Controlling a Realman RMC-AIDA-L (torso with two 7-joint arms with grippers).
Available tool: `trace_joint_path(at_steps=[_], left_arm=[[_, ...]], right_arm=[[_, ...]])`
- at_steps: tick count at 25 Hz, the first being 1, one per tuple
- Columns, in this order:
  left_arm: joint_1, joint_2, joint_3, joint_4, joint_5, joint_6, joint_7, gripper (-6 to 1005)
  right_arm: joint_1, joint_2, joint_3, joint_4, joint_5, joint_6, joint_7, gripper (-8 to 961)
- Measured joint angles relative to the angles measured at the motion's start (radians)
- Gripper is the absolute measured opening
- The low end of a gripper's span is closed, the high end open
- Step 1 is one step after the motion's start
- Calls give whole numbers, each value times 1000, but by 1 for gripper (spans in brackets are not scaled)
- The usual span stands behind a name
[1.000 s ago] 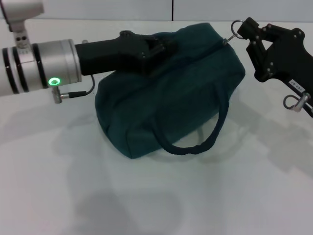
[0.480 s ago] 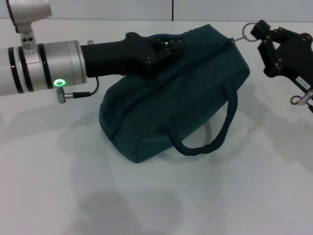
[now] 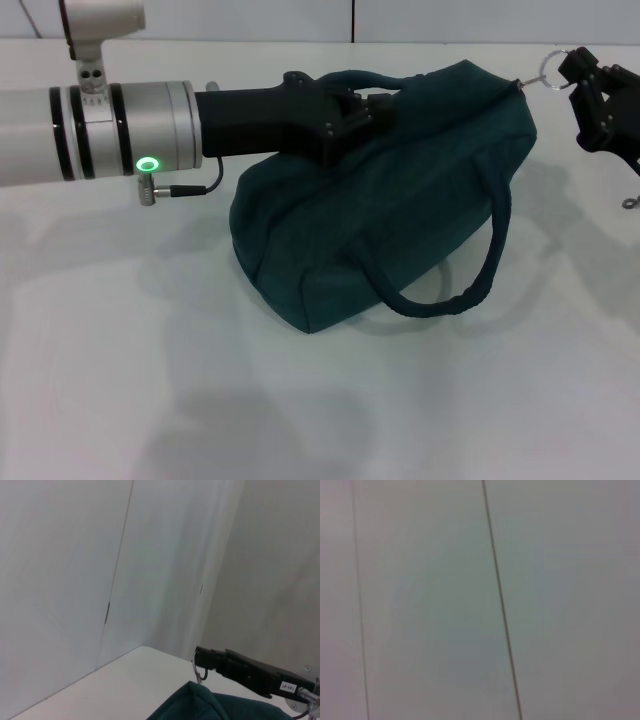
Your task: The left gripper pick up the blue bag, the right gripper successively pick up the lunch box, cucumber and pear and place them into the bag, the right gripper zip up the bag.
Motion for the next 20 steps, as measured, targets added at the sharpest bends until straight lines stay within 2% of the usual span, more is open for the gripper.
trace_joint_path(at_steps=[7, 16, 20], left_arm=[[-7, 0, -2, 0, -1, -1, 2, 81], [-11, -1, -6, -10, -6, -13, 16, 94], [-16, -2, -7, -15, -6, -21, 24, 99]], right_arm=[[11, -3, -1, -6, 1, 79, 18, 65], [-5, -6, 32, -4, 7, 52, -21, 114], [-12, -11, 36, 0, -4, 59, -111, 249]])
